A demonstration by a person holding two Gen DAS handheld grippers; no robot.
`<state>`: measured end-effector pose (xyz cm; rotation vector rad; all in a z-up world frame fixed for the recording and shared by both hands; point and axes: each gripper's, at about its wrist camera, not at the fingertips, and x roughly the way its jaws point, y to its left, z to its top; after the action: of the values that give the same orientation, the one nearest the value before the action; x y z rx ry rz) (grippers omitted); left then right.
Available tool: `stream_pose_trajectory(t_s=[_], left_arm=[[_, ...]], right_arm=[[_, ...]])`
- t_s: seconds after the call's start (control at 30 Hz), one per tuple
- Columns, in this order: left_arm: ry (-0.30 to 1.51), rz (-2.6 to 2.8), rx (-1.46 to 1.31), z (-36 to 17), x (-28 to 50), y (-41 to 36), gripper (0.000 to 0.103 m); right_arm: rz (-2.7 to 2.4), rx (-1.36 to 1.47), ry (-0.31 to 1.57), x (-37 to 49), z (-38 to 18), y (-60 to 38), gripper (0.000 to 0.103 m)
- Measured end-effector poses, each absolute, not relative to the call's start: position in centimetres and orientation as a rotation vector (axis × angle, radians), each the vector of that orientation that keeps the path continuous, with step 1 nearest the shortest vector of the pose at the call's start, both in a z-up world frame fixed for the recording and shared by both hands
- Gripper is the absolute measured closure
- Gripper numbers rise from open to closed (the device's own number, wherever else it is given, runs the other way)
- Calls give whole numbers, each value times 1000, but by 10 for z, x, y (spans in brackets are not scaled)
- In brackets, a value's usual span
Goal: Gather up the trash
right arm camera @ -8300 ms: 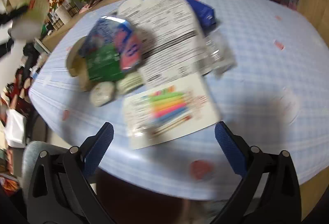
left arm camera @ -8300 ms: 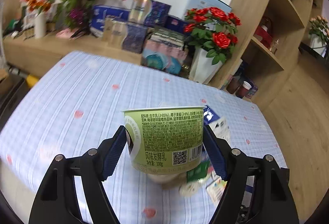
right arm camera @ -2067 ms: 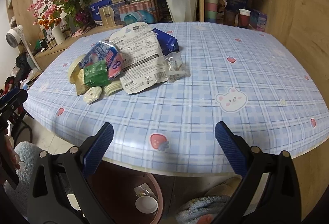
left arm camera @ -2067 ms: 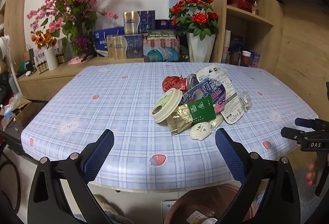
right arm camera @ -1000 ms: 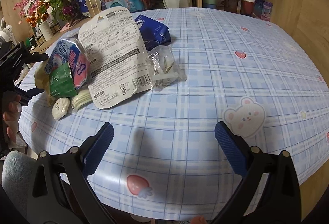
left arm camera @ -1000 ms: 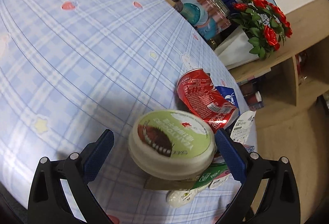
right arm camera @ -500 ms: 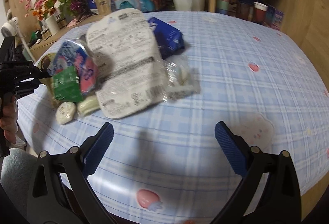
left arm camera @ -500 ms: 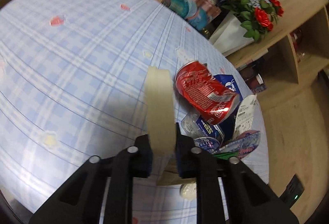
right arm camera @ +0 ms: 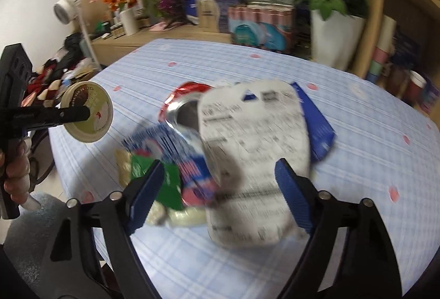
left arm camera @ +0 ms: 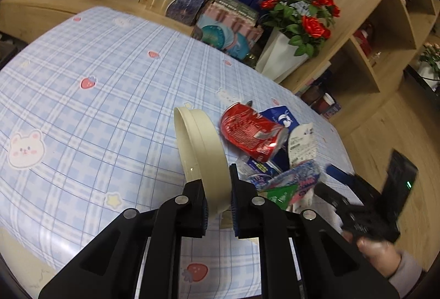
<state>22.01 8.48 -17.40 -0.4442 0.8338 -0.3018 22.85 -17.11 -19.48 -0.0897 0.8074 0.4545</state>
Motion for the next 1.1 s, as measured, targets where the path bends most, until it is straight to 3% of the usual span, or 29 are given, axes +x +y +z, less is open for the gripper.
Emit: stream_pose_trajectory(t_s=[0.13,0.2,0.3,0.6,1.1], left_arm=[[821,-316,-433,-168,210,85,90],[820,-316,-430,-168,205,86,90],[822,-314,-420,-170,200,86,90],[824,-318,-382,-169,198,77,90],[782,-314,-379,-147,181,82,90]], right_arm=[[534,-38,886,251,-203,-161,37],[562,-13,919,253,-208,-158,56],[582,37,927,254,-208,-158,77],[580,126,863,248,-184,-153,87],[534,166,750,240,-130,-160,88]])
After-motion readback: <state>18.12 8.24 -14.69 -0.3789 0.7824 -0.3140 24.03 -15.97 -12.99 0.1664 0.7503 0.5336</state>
